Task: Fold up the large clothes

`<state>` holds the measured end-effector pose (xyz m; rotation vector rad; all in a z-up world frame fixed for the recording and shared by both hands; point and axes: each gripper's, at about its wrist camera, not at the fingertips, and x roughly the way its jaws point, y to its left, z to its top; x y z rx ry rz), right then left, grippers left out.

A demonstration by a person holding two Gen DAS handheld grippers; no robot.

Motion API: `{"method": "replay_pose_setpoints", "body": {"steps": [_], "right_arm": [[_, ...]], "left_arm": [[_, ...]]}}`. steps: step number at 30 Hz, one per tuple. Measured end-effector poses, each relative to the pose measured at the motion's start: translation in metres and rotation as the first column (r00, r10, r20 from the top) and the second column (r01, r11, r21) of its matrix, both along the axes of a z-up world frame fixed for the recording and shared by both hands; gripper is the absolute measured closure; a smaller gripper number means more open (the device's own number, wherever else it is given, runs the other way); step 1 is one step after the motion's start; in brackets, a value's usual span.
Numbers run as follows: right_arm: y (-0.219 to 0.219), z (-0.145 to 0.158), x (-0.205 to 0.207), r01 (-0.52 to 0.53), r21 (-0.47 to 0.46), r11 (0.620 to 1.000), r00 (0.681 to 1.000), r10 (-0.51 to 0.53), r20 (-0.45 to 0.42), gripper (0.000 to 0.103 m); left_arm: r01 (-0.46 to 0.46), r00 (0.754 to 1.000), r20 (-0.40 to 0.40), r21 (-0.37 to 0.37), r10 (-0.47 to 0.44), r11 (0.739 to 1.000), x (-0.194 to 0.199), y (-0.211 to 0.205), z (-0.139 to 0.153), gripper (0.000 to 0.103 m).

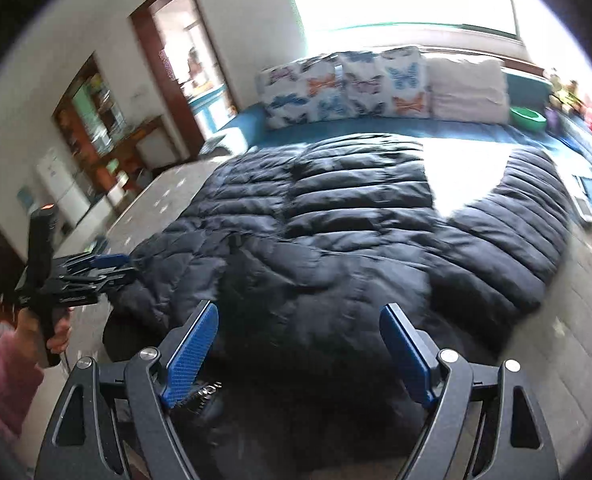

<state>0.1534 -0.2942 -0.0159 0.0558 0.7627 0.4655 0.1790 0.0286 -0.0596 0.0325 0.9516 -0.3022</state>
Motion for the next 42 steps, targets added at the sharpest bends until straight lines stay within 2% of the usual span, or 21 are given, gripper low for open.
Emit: {"method": "replay_pose_setpoints", "body": {"steps": [3,5,8,12,14,17,19,22,25,27,31,33,35,39,42], "right_arm": [[0.009,-0.029,0.020,-0.008,-0.078,0.997,0.997,0.001,-0.083,0.012],[0.008,-0.055,0.034,0.021,-0.145,0.989,0.989,-0.042,-0.140,0.012],[-0.001,-0.074,0.043,0.033,-0.157,0.987,0.989,-0.055,-0.138,0.012],[-0.003,-0.061,0.040,0.052,-0.191,0.980,0.987,-0.080,-0.142,0.012],[-0.003,-0.050,0.035,0.053,-0.197,0.979,0.988,-0.081,-0.135,0.012],[-0.004,-0.027,0.022,0.035,-0.154,0.987,0.996,-0.047,-0.076,0.012],[0.000,-0.024,0.019,0.011,-0.110,0.994,0.998,-0.019,-0.067,0.012],[0.007,-0.038,0.020,-0.018,-0.133,0.991,0.996,0.006,-0.091,0.012],[0.009,-0.060,0.027,-0.019,-0.197,0.980,0.993,-0.005,-0.121,0.012],[0.002,-0.061,0.027,-0.031,-0.170,0.985,0.991,0.008,-0.132,0.012],[-0.031,-0.032,0.023,-0.014,-0.076,0.997,0.995,0.007,-0.101,0.012],[-0.062,-0.021,0.030,0.031,-0.022,0.999,0.994,-0.033,-0.100,0.012],[-0.094,-0.016,0.040,0.096,-0.006,0.995,0.990,-0.096,-0.102,0.012],[-0.166,-0.020,0.074,0.241,-0.005,0.971,0.962,-0.239,-0.135,0.012],[-0.215,-0.033,0.104,0.336,0.009,0.942,0.927,-0.329,-0.178,0.012]], "left_arm": [[-0.002,1.000,-0.007,0.029,0.003,1.000,0.006,-0.004,-0.023,0.037],[0.006,1.000,0.009,0.059,-0.007,0.998,0.005,-0.008,-0.031,0.036],[0.014,1.000,0.024,0.101,-0.016,0.995,0.004,-0.015,-0.035,0.035],[-0.005,1.000,0.002,0.107,0.005,0.994,0.006,-0.016,-0.015,0.036],[0.007,1.000,0.023,0.071,-0.009,0.997,0.003,-0.019,0.005,0.037],[0.059,0.996,0.071,0.045,-0.062,0.997,0.000,-0.042,0.030,0.037],[0.098,0.992,0.076,0.027,-0.100,0.995,0.004,-0.060,0.035,0.037],[0.174,0.983,0.047,0.026,-0.175,0.984,0.009,-0.094,0.023,0.037],[0.217,0.975,0.019,0.101,-0.220,0.971,0.008,-0.123,0.000,0.036],[0.219,0.975,-0.004,0.150,-0.221,0.964,0.009,-0.132,-0.018,0.036],[0.207,0.978,-0.038,0.128,-0.204,0.970,0.013,-0.132,-0.023,0.035],[0.204,0.979,-0.044,0.106,-0.200,0.973,0.013,-0.131,-0.016,0.035],[0.206,0.978,-0.035,0.087,-0.203,0.975,0.012,-0.132,-0.004,0.035],[0.240,0.971,0.002,0.057,-0.240,0.969,0.006,-0.152,0.020,0.035],[0.299,0.954,-0.002,0.023,-0.299,0.954,0.007,-0.180,0.031,0.034]]}}
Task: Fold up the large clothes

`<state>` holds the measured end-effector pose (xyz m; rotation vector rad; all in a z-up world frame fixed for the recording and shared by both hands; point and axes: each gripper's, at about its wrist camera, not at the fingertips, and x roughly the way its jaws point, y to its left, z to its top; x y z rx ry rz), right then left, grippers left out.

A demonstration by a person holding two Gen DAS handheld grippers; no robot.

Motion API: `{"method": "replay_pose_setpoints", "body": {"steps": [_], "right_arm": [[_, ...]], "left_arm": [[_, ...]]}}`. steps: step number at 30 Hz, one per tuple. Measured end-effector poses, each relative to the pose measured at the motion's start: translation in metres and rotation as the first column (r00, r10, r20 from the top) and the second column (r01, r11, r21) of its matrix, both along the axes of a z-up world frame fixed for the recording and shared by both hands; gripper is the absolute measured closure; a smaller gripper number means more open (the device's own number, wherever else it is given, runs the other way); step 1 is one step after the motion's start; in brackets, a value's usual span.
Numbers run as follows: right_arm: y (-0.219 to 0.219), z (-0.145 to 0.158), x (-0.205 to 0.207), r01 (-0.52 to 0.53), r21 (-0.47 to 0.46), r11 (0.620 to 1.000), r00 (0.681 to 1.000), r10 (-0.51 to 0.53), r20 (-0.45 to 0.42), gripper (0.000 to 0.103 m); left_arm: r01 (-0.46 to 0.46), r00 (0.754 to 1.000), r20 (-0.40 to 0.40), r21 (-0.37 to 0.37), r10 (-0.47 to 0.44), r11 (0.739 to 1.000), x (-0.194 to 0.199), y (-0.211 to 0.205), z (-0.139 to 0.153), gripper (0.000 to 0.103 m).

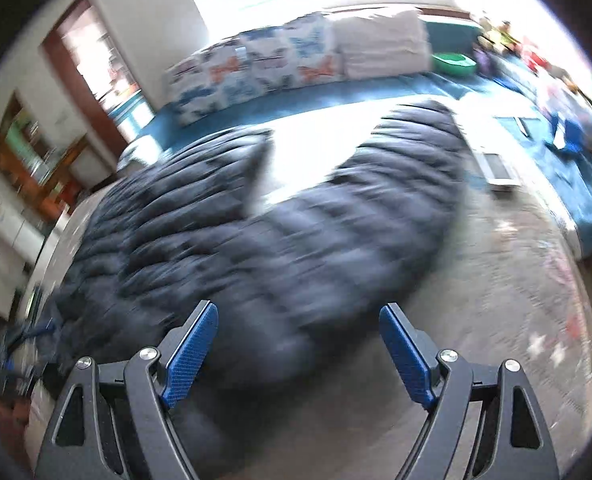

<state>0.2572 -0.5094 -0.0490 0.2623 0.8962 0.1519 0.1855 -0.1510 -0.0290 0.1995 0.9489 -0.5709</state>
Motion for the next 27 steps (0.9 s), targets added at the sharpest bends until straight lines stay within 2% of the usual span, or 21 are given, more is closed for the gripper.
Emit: {"method": "replay_pose_setpoints", "body": {"steps": [5,9,12,14,17,18,19,21,22,27], "right_arm": [[-0.059,-0.035,0.049,0.118,0.142,0.983,0.991,-0.108,-0.074,0.012],[-0.079,-0.053,0.074,0.173,0.244,0.954,0.984,-0.156,-0.089,0.012],[-0.091,-0.063,0.088,0.184,0.339,0.922,0.983,-0.165,-0.084,0.012],[-0.091,-0.064,0.095,0.171,0.355,0.919,0.985,-0.163,-0.052,0.013],[-0.091,-0.065,0.102,0.159,0.376,0.913,0.987,-0.153,-0.044,0.027],[-0.090,-0.065,0.105,0.166,0.371,0.914,0.986,-0.158,-0.051,0.040],[-0.088,-0.066,0.107,0.169,0.363,0.916,0.986,-0.159,-0.058,0.059],[-0.089,-0.065,0.107,0.181,0.358,0.916,0.984,-0.169,-0.065,0.079],[-0.090,-0.062,0.104,0.180,0.365,0.913,0.983,-0.175,-0.048,0.085],[-0.078,-0.016,0.089,0.134,0.359,0.924,0.984,-0.167,0.063,0.092]], "left_arm": [[0.094,0.995,-0.015,0.005,-0.094,0.996,0.010,-0.053,0.002,0.034],[0.126,0.991,-0.049,0.005,-0.126,0.992,0.028,-0.090,-0.008,0.034],[0.129,0.990,-0.056,0.002,-0.128,0.992,0.043,-0.107,-0.017,0.034],[0.128,0.989,-0.074,-0.017,-0.129,0.992,0.051,-0.115,-0.024,0.034],[0.119,0.987,-0.105,-0.021,-0.120,0.993,0.062,-0.118,-0.038,0.035],[0.112,0.987,-0.116,-0.020,-0.113,0.994,0.067,-0.119,-0.042,0.035],[0.103,0.986,-0.129,-0.019,-0.105,0.995,0.071,-0.121,-0.048,0.035],[0.084,0.985,-0.151,-0.025,-0.087,0.996,0.079,-0.120,-0.056,0.035],[0.074,0.983,-0.163,-0.037,-0.079,0.997,0.082,-0.119,-0.059,0.035],[0.054,0.983,-0.176,-0.045,-0.061,0.998,0.090,-0.119,-0.066,0.035]]}}
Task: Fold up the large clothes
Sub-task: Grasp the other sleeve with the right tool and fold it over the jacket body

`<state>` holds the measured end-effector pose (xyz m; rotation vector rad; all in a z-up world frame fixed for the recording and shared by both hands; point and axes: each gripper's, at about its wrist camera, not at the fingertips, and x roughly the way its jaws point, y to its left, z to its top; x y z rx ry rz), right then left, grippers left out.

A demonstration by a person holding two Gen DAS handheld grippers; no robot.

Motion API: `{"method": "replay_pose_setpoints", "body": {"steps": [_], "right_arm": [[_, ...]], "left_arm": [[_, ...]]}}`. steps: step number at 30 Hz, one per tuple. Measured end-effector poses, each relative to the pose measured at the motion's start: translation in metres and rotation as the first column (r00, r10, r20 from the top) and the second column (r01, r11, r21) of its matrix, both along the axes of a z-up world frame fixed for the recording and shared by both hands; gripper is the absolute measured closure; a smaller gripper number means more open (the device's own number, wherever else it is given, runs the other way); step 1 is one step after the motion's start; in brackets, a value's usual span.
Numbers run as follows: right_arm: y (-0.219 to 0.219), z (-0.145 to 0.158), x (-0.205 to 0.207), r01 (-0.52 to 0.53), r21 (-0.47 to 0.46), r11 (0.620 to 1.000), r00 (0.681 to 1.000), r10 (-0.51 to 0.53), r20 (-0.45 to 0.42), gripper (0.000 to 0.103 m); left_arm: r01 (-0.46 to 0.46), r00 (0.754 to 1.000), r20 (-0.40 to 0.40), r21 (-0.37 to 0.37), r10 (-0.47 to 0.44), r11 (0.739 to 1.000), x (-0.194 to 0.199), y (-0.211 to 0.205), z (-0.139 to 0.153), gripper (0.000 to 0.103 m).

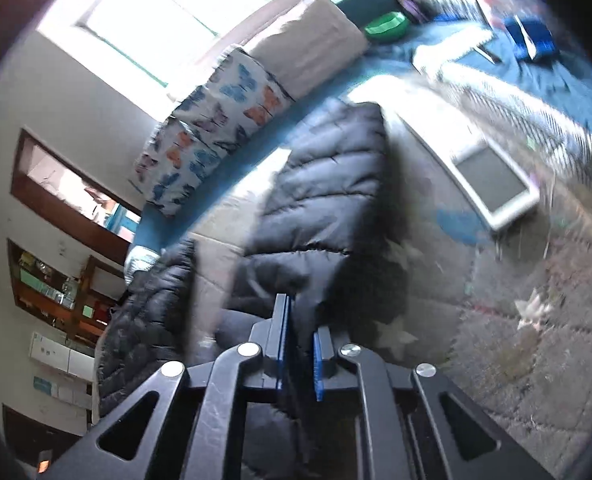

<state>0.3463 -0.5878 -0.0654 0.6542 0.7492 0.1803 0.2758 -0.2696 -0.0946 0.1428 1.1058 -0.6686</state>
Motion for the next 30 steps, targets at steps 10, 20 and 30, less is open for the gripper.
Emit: {"method": "replay_pose_setpoints", "body": {"steps": [10,20,30], "right_arm": [[0.104,0.144,-0.089,-0.125,-0.233,0.964,0.925,0.198,0.324,0.094],[0.295,0.124,-0.214,-0.339,-0.636,0.693,0.728,0.622,0.289,0.093],[0.374,-0.005,-0.237,-0.495,-0.733,0.466,0.722,0.690,-0.049,0.068]], "left_arm": [[-0.111,0.990,0.068,-0.148,0.122,0.983,-0.030,0.091,0.061,0.034],[-0.387,0.893,0.177,-0.170,0.414,0.906,-0.102,0.272,0.093,0.034],[-0.458,0.865,0.137,-0.180,0.483,0.871,-0.156,0.344,0.058,0.030]]}}
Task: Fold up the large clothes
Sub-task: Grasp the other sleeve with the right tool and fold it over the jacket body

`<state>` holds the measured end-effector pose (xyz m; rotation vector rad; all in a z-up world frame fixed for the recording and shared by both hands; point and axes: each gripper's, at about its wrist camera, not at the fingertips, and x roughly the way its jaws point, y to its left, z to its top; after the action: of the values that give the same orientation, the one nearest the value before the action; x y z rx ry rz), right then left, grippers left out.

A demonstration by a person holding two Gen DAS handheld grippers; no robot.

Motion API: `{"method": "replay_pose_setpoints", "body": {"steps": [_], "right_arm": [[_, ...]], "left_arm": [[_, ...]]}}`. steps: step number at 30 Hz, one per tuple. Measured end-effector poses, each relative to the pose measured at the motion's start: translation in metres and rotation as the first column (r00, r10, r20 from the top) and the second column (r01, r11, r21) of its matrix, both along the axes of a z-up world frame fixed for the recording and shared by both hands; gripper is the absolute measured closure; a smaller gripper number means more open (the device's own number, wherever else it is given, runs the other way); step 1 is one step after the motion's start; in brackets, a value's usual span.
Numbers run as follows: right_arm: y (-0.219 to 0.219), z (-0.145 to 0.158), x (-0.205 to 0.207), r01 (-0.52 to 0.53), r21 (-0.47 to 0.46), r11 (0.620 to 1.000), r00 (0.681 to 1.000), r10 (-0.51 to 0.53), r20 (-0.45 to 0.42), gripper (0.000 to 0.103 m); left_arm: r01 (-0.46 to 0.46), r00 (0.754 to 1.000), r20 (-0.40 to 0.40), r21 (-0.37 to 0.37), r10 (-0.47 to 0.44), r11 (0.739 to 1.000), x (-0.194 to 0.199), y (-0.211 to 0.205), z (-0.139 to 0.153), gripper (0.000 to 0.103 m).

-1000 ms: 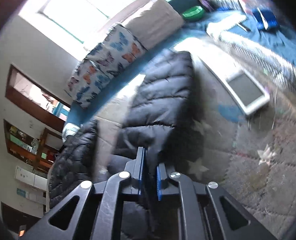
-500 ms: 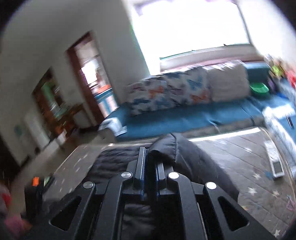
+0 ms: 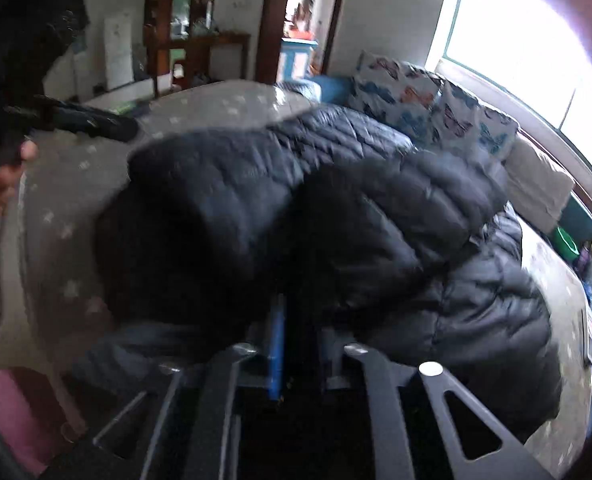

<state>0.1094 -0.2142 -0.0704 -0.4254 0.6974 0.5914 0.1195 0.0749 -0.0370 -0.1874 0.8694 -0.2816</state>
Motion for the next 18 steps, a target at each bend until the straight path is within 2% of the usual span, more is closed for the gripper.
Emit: {"method": "replay_pose_setpoints", "body": {"steps": [1,5,7,8,12,16,18], "right_arm": [[-0.004,0.005,0.000,0.003,0.025,1.000,1.000,-0.002,-0.018,0.059],[-0.019,0.034,0.002,0.017,0.117,0.993,0.999,-0.012,-0.040,0.049],[-0.030,0.046,0.002,0.039,0.191,0.981,0.997,-0.027,-0.067,0.032],[-0.037,0.052,0.009,0.058,0.240,0.969,0.995,-0.037,-0.090,0.029],[-0.048,0.050,0.041,0.164,0.351,0.922,0.975,-0.097,-0.200,0.027],[-0.050,0.040,0.083,0.284,0.385,0.878,0.925,-0.145,-0.352,0.027],[-0.043,0.043,0.085,0.285,0.402,0.870,0.924,-0.137,-0.358,0.027]], "left_arm": [[-0.011,1.000,0.007,0.001,0.011,1.000,-0.004,0.005,-0.002,0.026],[-0.042,0.999,0.032,-0.035,0.043,0.998,-0.012,0.019,-0.003,0.026],[-0.056,0.998,0.034,-0.053,0.058,0.997,-0.015,0.024,-0.003,0.026],[-0.065,0.997,0.030,-0.059,0.066,0.996,-0.015,0.027,-0.002,0.026],[-0.089,0.996,0.005,-0.076,0.090,0.993,-0.017,0.034,-0.003,0.025],[-0.121,0.993,-0.014,-0.088,0.120,0.989,-0.022,0.044,-0.006,0.025],[-0.139,0.990,-0.012,-0.095,0.138,0.986,-0.028,0.051,-0.005,0.025]]}}
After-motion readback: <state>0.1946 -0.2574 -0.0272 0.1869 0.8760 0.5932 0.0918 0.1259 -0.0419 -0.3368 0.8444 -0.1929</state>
